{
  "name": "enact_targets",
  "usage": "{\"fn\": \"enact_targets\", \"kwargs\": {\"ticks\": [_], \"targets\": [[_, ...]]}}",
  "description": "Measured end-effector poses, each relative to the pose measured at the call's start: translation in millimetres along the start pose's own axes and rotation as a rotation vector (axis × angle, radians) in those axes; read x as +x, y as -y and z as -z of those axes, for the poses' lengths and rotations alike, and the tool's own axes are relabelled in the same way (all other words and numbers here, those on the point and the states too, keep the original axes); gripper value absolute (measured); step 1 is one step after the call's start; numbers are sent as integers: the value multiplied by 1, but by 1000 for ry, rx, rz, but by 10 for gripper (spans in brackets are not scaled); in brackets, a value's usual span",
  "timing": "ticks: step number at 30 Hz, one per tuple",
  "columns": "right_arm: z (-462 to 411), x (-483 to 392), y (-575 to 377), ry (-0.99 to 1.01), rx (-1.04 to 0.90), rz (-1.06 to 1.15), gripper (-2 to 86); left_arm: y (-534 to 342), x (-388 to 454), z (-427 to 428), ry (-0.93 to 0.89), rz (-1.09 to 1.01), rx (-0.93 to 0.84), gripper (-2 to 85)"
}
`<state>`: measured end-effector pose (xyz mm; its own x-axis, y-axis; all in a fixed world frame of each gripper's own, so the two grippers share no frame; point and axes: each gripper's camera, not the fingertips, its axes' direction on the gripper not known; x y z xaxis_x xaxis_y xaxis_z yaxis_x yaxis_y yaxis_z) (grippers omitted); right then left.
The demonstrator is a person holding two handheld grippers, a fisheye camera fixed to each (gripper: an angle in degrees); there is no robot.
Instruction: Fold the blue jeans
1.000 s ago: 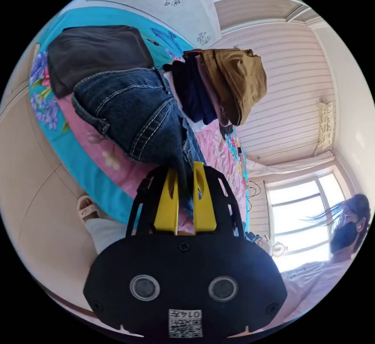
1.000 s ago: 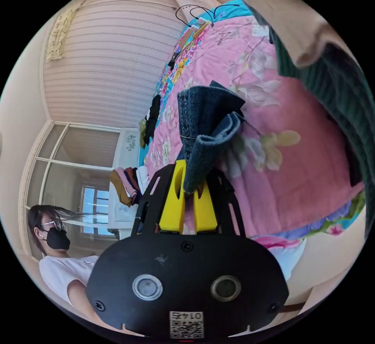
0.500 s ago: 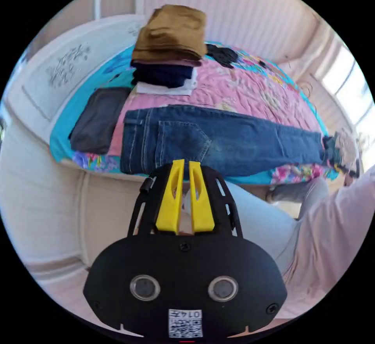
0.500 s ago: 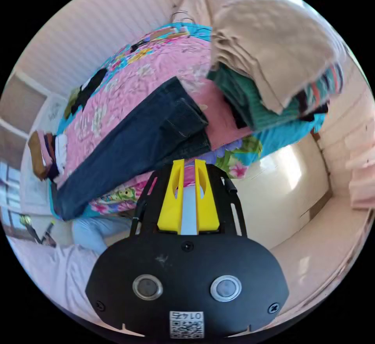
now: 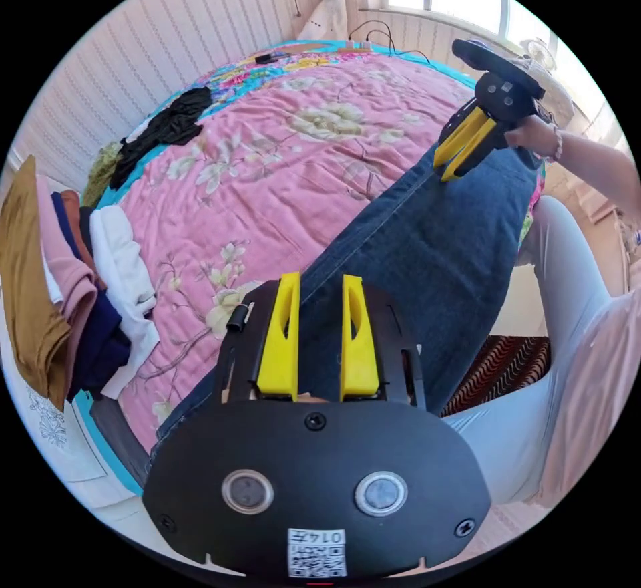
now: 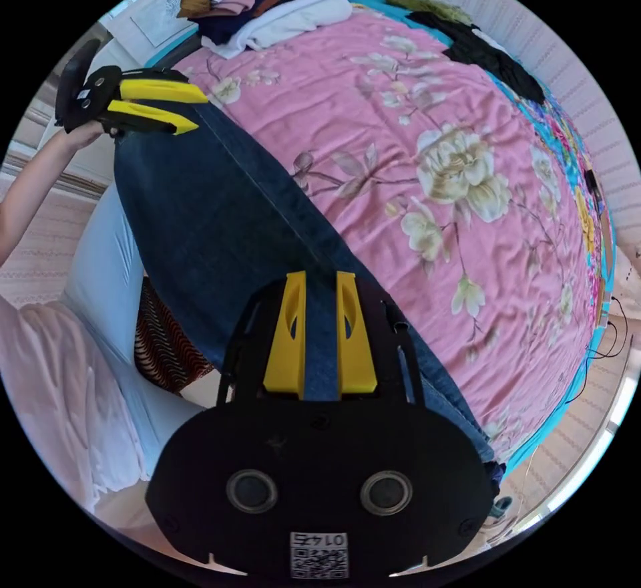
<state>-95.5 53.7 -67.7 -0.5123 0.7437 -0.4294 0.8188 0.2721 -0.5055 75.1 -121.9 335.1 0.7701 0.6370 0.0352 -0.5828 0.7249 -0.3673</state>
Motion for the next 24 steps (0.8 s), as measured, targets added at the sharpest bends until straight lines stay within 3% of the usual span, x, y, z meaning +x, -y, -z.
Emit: {"fn": "enact_targets", "kwargs": {"ticks": [4, 7, 12, 17, 24], "targets": [[-13, -12, 19, -5, -18, -6, 28, 12, 8, -27, -70, -9, -55, 49], [-4, -21, 27, -13, 0, 19, 16, 25, 20, -21, 6, -50, -58, -3], [6, -21, 48, -7, 10, 6, 13, 40, 19, -17, 32, -21, -4, -9], [-61, -7, 71, 95, -67, -147, 27, 47, 21, -70, -39, 76, -73, -9], [-52, -11, 43, 138, 94, -289, 26, 40, 28, -62, -66, 123, -8, -8]]}}
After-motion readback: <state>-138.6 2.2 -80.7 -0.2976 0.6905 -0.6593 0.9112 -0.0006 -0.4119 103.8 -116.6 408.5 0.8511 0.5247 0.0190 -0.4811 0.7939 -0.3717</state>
